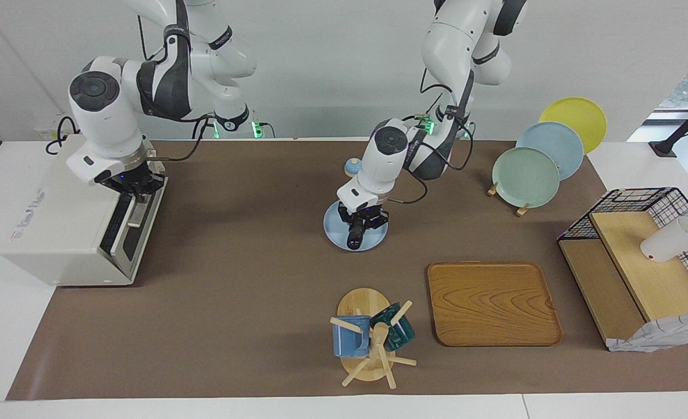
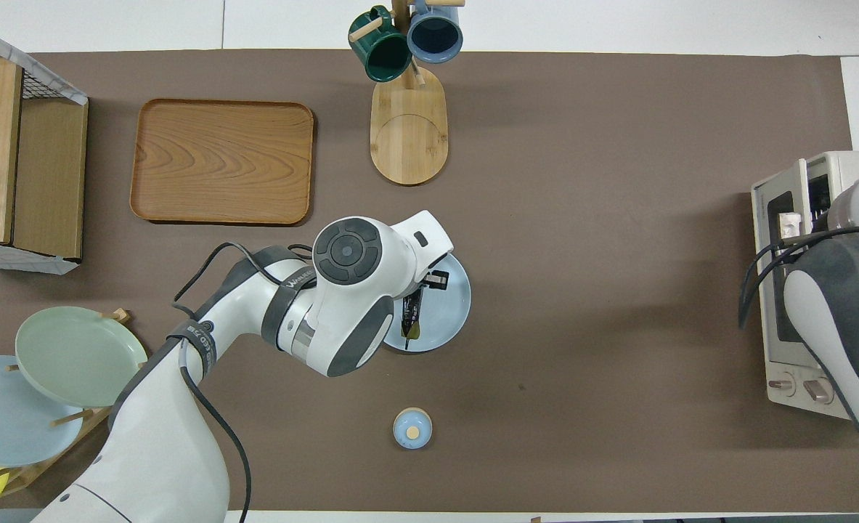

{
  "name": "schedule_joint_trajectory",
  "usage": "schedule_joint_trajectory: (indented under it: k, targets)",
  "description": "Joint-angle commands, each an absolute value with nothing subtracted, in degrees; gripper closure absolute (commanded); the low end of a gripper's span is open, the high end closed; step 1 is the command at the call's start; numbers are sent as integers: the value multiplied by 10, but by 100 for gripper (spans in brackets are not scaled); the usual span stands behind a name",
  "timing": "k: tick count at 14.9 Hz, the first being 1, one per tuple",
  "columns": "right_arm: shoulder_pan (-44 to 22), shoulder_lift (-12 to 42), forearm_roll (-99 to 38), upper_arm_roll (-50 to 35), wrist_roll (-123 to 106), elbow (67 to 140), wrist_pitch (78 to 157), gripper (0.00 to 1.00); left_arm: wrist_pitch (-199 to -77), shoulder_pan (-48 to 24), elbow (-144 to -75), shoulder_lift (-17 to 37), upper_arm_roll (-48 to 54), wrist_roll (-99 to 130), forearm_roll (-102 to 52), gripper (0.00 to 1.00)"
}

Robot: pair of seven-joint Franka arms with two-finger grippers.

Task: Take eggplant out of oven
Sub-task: 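Grasp the eggplant with the left gripper while the right gripper closes the door, then carry the eggplant to the wooden tray with the left gripper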

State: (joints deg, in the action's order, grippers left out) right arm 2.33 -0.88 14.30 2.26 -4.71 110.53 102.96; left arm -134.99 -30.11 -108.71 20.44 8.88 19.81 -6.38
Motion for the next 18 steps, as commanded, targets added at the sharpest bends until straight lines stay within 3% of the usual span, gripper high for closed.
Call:
schedule_joint_trajectory:
  k: [1, 5, 8, 9, 11, 13, 15, 18]
  targets:
    - [27, -9, 100, 23, -65, 1033, 961, 100, -1263, -261, -1018, 196, 89, 196, -71, 100]
    - [20, 0, 67, 18, -61, 960, 902, 100, -1135, -176, -860, 240, 89, 193, -69, 100]
    - [21, -1, 64, 18, -61, 956, 885, 96, -1110, -125, -797, 270, 88, 176, -69, 100]
    - [20, -1, 58, 18, -61, 957, 883, 88, -1110, -111, -790, 279, 88, 150, -69, 100]
    - [20, 0, 49, 18, -61, 955, 885, 55, -1111, -91, -764, 310, 88, 122, -63, 100]
    - [21, -2, 45, 18, -64, 956, 880, 0, -1112, -81, -711, 361, 87, 113, -43, 100]
    - [18, -8, 30, 18, -59, 956, 861, 0, -1124, -69, -690, 393, 87, 105, -22, 100]
    - [-14, -22, 33, 29, -51, 957, 852, 0, -1168, -55, -712, 403, 87, 82, 16, 100]
